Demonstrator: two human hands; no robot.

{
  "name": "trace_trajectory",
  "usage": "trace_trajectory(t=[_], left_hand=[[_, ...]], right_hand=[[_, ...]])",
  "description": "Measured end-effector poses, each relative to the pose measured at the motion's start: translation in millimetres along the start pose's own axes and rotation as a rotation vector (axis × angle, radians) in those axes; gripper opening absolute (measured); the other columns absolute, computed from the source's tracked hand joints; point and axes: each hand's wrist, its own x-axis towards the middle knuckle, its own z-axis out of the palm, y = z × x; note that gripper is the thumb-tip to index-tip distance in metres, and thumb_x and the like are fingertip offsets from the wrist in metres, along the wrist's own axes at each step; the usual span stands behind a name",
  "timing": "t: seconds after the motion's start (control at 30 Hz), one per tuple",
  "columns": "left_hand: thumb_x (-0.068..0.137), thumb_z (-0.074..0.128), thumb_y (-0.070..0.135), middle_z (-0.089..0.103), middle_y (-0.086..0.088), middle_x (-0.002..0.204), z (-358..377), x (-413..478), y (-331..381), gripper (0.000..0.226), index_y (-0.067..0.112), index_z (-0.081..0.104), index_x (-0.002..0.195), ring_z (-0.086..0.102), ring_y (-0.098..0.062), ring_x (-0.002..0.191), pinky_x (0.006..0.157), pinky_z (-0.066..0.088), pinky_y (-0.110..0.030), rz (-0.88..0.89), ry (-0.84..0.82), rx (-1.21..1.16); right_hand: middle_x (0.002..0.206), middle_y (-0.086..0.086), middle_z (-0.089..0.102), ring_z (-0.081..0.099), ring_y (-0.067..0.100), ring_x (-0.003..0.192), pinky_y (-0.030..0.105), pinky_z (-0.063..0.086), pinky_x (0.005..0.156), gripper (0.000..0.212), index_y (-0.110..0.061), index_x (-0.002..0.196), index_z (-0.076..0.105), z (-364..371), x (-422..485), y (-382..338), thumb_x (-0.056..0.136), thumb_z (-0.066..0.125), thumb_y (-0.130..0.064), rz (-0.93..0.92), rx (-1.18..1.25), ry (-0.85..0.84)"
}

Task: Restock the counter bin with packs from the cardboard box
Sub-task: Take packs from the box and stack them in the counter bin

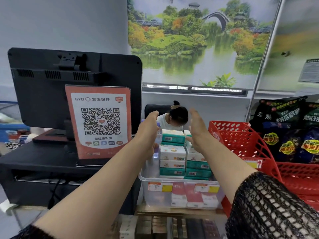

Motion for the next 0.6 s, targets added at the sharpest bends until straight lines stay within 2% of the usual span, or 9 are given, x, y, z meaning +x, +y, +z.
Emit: trace_trajectory(t=[0.07,0.13,0.2,0.23,0.33,0.37,0.47,0.53,0.6], left_hand=[[0.097,0.038,0.047,0.054,0.001,0.095,-8,-4,2,0.028,0.023,0.049,0.107,0.05,-0.013,0.071,0.053,0.035,-0.024,0.004,-0.026,0.014],[0.096,0.039,0.05,0.053,-0.005,0.127,-18,-6,2,0.049,0.018,0.046,0.132,0.054,-0.022,0.101,0.069,0.04,-0.025,0.005,-0.05,-0.01],[0.094,0.04,0.052,0.045,-0.007,0.142,-27,-9,1,0.06,0.022,0.037,0.145,0.043,-0.028,0.125,0.083,0.036,-0.035,0.008,-0.054,-0.002],[0.094,0.04,0.052,0.046,-0.008,0.142,-30,-12,0,0.059,0.022,0.037,0.145,0.044,-0.027,0.125,0.084,0.035,-0.037,0.01,-0.063,0.006],[0.097,0.039,0.047,0.05,-0.005,0.127,-36,-23,-3,0.053,0.02,0.039,0.142,0.051,-0.018,0.091,0.072,0.041,-0.031,0.024,-0.093,0.018],[0.097,0.039,0.046,0.05,-0.006,0.125,-38,-27,-4,0.052,0.02,0.04,0.141,0.05,-0.017,0.088,0.071,0.041,-0.031,0.019,-0.098,0.024],[0.096,0.039,0.048,0.048,-0.008,0.136,-42,-39,-11,0.051,0.021,0.042,0.139,0.045,-0.024,0.112,0.087,0.037,-0.039,-0.002,-0.108,0.036],[0.095,0.039,0.05,0.048,-0.008,0.133,-45,-47,-19,0.052,0.022,0.043,0.139,0.043,-0.025,0.115,0.088,0.035,-0.041,-0.015,-0.091,0.052],[0.095,0.038,0.051,0.048,-0.009,0.131,-49,-56,-28,0.054,0.022,0.041,0.141,0.045,-0.024,0.11,0.085,0.036,-0.038,-0.018,-0.089,0.057]], right_hand=[[0.148,0.005,0.037,0.039,0.024,0.125,0.044,0.033,0.105,0.056,-0.027,0.141,0.038,5,-11,-7,0.094,0.034,-0.057,0.031,0.051,-0.012],[0.148,0.005,0.038,0.037,0.026,0.13,0.042,0.032,0.1,0.055,-0.026,0.14,0.039,9,-24,-11,0.095,0.033,-0.057,0.039,0.053,-0.02],[0.146,0.005,0.041,0.039,0.026,0.13,0.042,0.032,0.101,0.055,-0.023,0.139,0.04,12,-42,-15,0.096,0.032,-0.056,0.043,0.056,-0.015],[0.146,0.005,0.042,0.04,0.025,0.13,0.043,0.032,0.102,0.056,-0.022,0.14,0.041,14,-49,-15,0.096,0.032,-0.055,0.041,0.04,-0.007],[0.146,0.001,0.041,0.039,0.023,0.132,0.043,0.03,0.106,0.059,-0.018,0.142,0.038,17,-70,-12,0.097,0.031,-0.054,0.054,0.029,-0.006],[0.146,0.001,0.041,0.039,0.022,0.132,0.042,0.03,0.104,0.059,-0.019,0.143,0.037,19,-79,-10,0.096,0.031,-0.055,0.064,0.016,-0.004],[0.15,0.006,0.035,0.038,0.026,0.133,0.039,0.029,0.098,0.063,-0.024,0.145,0.032,26,-100,-4,0.094,0.029,-0.061,0.087,-0.003,-0.007],[0.154,0.008,0.029,0.035,0.029,0.136,0.043,0.028,0.105,0.072,-0.025,0.146,0.03,30,-118,0,0.088,0.032,-0.067,0.08,-0.001,-0.016],[0.154,0.009,0.029,0.034,0.029,0.137,0.046,0.03,0.104,0.076,-0.026,0.139,0.038,32,-132,6,0.079,0.036,-0.073,0.076,0.0,-0.036]])
